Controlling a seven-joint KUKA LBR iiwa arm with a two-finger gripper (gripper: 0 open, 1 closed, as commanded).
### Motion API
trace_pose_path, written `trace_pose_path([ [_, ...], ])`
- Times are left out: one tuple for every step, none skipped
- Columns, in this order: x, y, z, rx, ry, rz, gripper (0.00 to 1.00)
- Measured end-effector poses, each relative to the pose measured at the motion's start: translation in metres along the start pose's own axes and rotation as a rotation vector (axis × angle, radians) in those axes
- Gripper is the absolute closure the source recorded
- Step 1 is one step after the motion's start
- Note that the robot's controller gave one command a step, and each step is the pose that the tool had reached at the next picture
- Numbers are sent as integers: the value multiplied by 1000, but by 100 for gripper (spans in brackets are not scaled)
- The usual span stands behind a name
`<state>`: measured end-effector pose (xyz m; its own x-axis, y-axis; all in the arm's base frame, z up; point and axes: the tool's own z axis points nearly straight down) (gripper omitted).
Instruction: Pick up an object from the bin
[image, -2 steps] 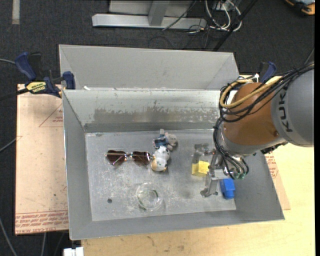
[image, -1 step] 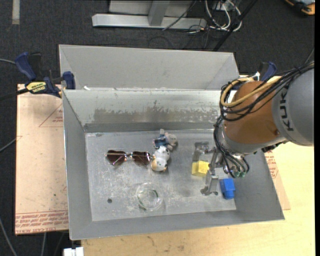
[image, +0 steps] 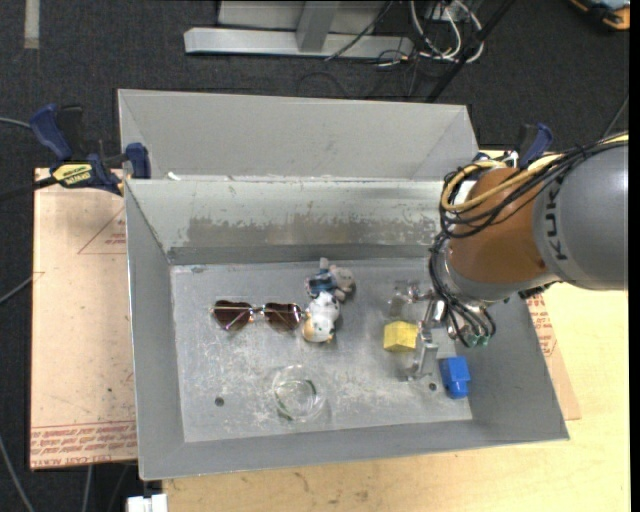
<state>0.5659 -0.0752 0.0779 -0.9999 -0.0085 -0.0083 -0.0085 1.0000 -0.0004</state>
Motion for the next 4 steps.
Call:
trace_pose_path([
  [-11,-12,31,-1,0,14,0],
  [-2,-2,5,0,-1,2,0],
  [2,3,-6,-1,1,-35,0],
  [-3,-1,4,-2,-4,1,100],
])
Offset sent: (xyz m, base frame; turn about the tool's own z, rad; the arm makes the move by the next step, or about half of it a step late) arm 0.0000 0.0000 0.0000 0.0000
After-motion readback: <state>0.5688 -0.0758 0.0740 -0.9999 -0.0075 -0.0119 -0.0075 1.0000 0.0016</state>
